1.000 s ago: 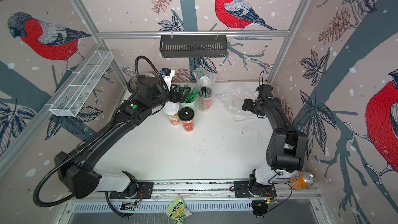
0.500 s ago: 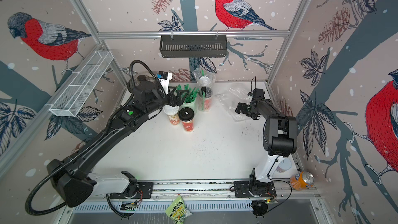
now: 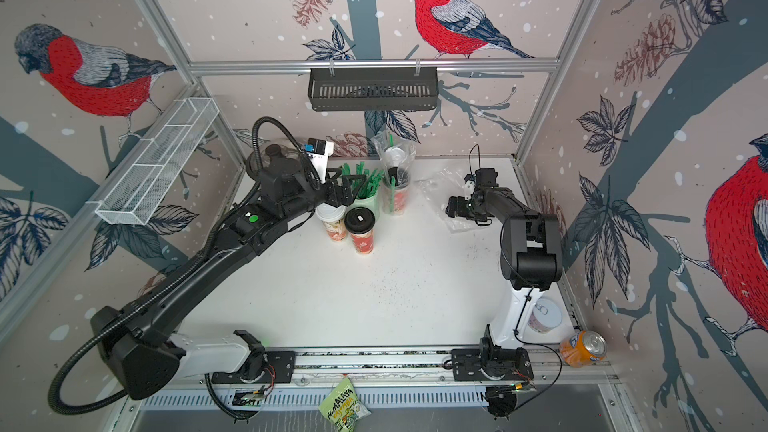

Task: Pack milk tea into plastic carrier bags
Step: Adjust the plastic carrier bag at the center of the board.

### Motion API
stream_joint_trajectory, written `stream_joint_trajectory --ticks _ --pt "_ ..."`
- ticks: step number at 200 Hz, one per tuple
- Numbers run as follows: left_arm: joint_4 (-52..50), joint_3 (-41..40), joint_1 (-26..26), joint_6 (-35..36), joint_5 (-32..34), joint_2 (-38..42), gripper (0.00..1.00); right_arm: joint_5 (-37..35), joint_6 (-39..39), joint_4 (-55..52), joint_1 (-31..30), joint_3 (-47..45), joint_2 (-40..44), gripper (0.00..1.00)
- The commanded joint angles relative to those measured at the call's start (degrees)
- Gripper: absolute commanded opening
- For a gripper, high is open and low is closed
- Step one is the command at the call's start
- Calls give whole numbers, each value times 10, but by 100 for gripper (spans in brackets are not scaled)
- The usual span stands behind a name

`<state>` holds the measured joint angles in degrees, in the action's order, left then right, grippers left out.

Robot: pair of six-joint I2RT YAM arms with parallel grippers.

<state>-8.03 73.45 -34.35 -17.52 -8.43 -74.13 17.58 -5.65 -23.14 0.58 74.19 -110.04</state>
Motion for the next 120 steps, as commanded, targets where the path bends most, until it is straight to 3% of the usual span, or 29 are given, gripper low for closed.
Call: stream_joint_trajectory --ticks 1,57,120 --pt "21 -1 -1 4 5 6 89 -4 12 -27 -21 -1 -2 85" --pt "15 -7 -4 5 3 13 88 -14 -19 -55 -112 -19 44 83" --pt "20 -30 -5 0 9 37 88 -17 -15 -88 -162 -32 62 82"
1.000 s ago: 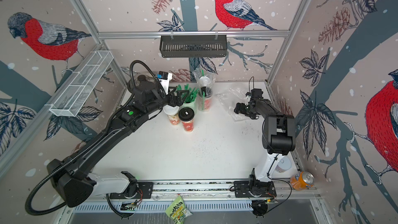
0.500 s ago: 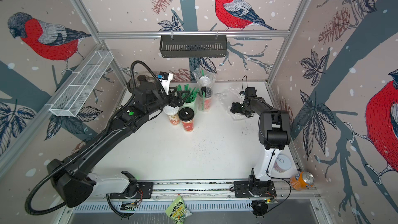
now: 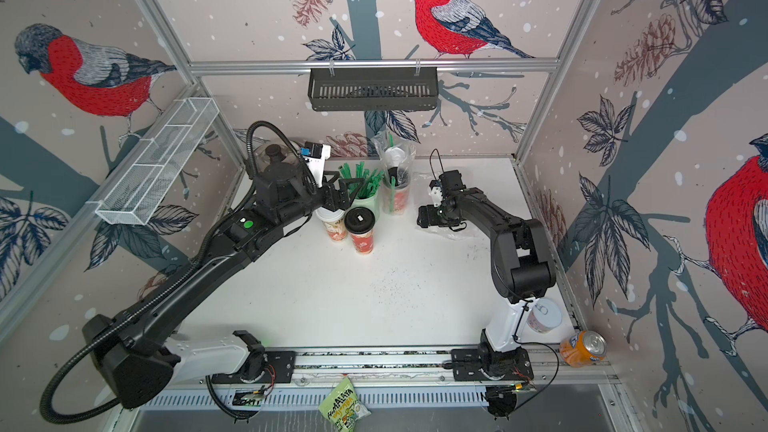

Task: Pack milk tea into plastic carrier bags
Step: Adjust the plastic carrier bag at the center of the board.

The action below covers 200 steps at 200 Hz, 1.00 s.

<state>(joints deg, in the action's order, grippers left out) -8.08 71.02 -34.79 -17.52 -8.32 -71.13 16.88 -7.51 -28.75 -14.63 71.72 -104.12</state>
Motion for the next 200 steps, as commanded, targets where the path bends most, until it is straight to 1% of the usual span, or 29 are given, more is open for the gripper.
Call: stream_joint_trajectory --ticks 1,13,29,56,70,82,110,137,150,175,182,189,200 --pt "20 -6 -1 0 8 8 89 -11 4 -32 -10 -8 3 82" --pt "22 -10 -1 -1 9 10 88 -39 9 -37 -16 -13 4 81" --pt "24 -13 -2 -2 11 13 88 -71 12 -39 -16 -18 9 84" --pt "27 -16 -3 -4 12 15 88 -111 15 -43 -14 -5 15 84" --pt "26 -15 -3 -3 13 16 88 -117 20 -46 -12 2 8 84" --pt "24 -16 -3 -3 15 16 88 -113 21 -50 -10 8 -3 81" --pt "23 -20 -3 -5 19 21 88 -98 19 -44 -20 -9 -16 67" --pt "25 -26 -4 -6 20 27 88 -95 8 -27 -38 -37 -5 64" --pt "24 -26 -4 -6 20 27 88 -98 3 -28 -45 -41 -4 56" --pt "22 -29 -4 -8 19 34 88 -111 -7 -43 -57 -32 3 23" --pt "22 -30 -5 -8 19 37 88 -116 -11 -49 -59 -28 11 15" --pt "22 -33 -4 -8 20 41 88 -121 -14 -55 -62 -24 21 10" --pt "23 -37 -5 -9 21 49 88 -127 -19 -65 -64 -16 42 6"
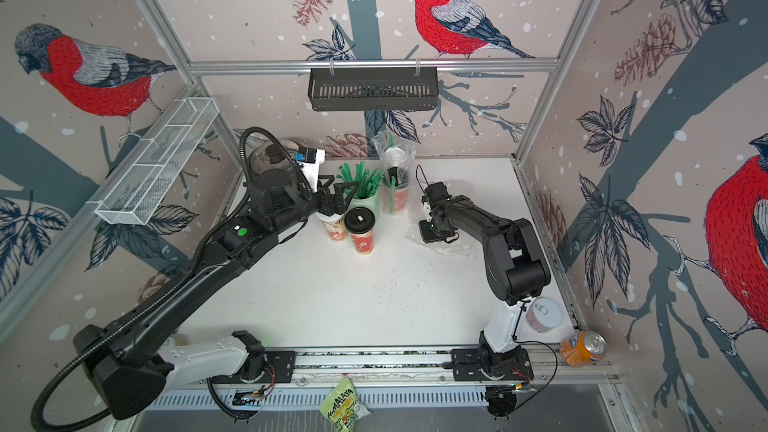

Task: Pack milk tea into plastic carrier bags
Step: Adjust the plastic carrier bag at the center of the board.

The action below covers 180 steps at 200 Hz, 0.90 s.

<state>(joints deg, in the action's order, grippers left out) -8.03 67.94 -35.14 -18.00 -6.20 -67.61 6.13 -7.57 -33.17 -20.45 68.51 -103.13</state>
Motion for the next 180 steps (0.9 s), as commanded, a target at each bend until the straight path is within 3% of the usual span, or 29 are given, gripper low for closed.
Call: stream_joint_trajectory --ticks 1,56,91,132,180 --pt "22 -6 -1 -5 0 13 88 -21 -19 -22 -6 16 34 6" --pt "42 -52 -25 -24 0 64 85 -61 -69 -89 -42 36 180 3" --pt "79 -104 -59 -74 -21 110 85 -88 -127 -127 -92 30 278 3" --pt "89 -178 -159 -123 26 134 86 -145 -220 -135 -182 1 370 2" --pt "115 -230 -267 -191 96 123 88 -222 -325 -129 -285 -33 406 1"
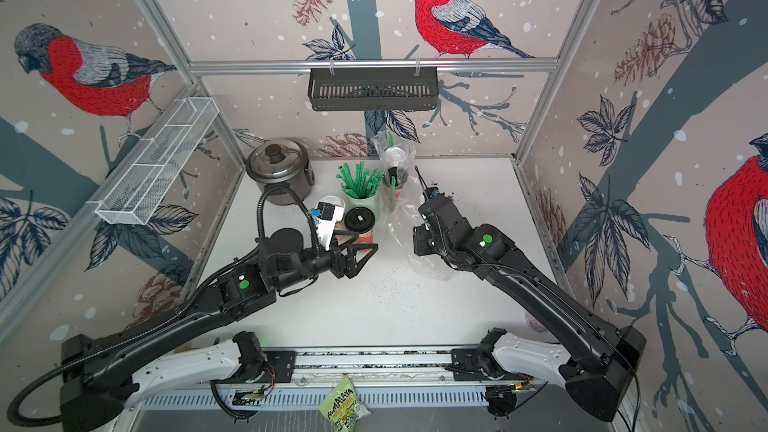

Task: Pack milk tea into plastic carrier bags
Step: Adjust the plastic carrier bag at the center of the board.

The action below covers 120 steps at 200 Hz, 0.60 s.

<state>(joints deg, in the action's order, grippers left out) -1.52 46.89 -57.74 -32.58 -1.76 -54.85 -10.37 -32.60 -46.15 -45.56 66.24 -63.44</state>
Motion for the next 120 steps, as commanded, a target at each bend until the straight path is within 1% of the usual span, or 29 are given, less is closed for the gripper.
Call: stream_joint_trajectory --ticks 1,28,48,61,96,120 --pt "51 -21 -44 -46 55 -5 89 -58 -76 1 -36 -11 10 1" --pt "78 -41 -89 -71 85 -29 90 -90 -112 13 -75 -20 14 1" --pt "77 -43 -117 -85 127 -49 90 -108 -127 21 -99 -20 15 1" --pt "86 -50 -119 -99 137 -58 90 -113 -133 29 -111 -19 16 1" --pt "151 -71 -121 -122 141 -71 89 -137 -154 29 -140 -21 15 1" --pt "169 -66 -125 -119 120 -87 88 -151 -166 28 -147 -26 19 1"
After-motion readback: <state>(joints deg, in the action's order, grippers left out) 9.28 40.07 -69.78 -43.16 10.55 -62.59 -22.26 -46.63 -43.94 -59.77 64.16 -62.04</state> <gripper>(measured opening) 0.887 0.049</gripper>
